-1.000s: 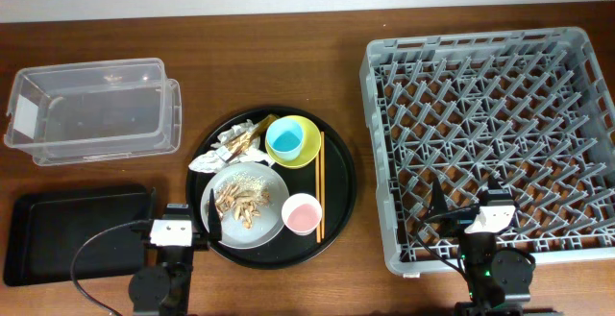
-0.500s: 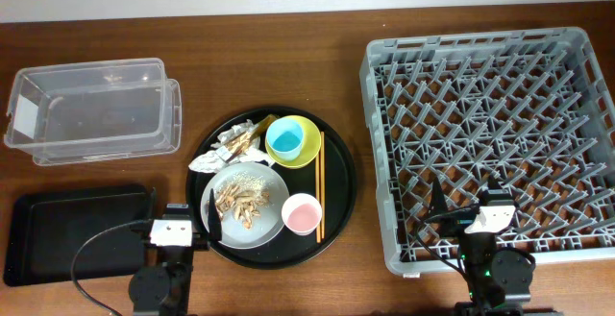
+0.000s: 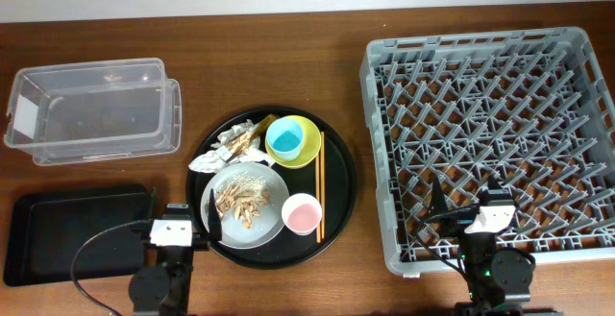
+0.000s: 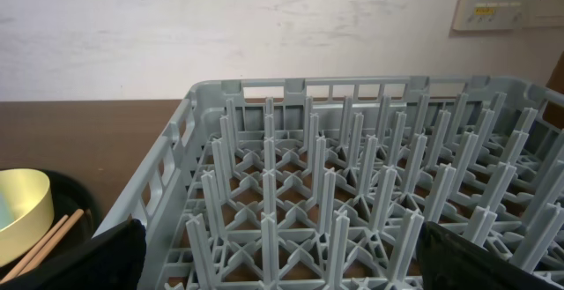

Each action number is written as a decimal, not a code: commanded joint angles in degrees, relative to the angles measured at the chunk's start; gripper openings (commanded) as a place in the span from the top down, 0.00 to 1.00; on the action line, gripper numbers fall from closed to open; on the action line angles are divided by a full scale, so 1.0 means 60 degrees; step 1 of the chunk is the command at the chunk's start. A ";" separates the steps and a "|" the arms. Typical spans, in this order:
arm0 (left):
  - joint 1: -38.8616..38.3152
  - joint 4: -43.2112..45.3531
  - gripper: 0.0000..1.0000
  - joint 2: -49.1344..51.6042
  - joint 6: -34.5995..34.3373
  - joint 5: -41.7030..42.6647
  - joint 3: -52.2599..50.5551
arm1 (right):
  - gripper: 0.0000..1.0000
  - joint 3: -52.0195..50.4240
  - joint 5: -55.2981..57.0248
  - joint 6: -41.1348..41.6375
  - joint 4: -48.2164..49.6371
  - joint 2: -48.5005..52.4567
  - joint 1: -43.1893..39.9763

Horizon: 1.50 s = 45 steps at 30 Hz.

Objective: Sort waste into correct bins and load items into the dishwasher rack
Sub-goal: 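Move the left gripper toward the wrapper and tissue on the tray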

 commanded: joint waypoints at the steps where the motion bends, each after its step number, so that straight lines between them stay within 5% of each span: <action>1: -0.0036 0.0022 0.01 -0.0087 -0.0087 0.0033 -0.0087 | 0.02 -0.0069 0.0084 0.0015 -0.0033 -0.0051 -0.0047; 45: -0.0036 0.0197 0.01 -0.0091 -0.0481 0.0718 -0.0076 | 0.02 -0.0069 0.0084 0.0015 -0.0033 -0.0051 -0.0047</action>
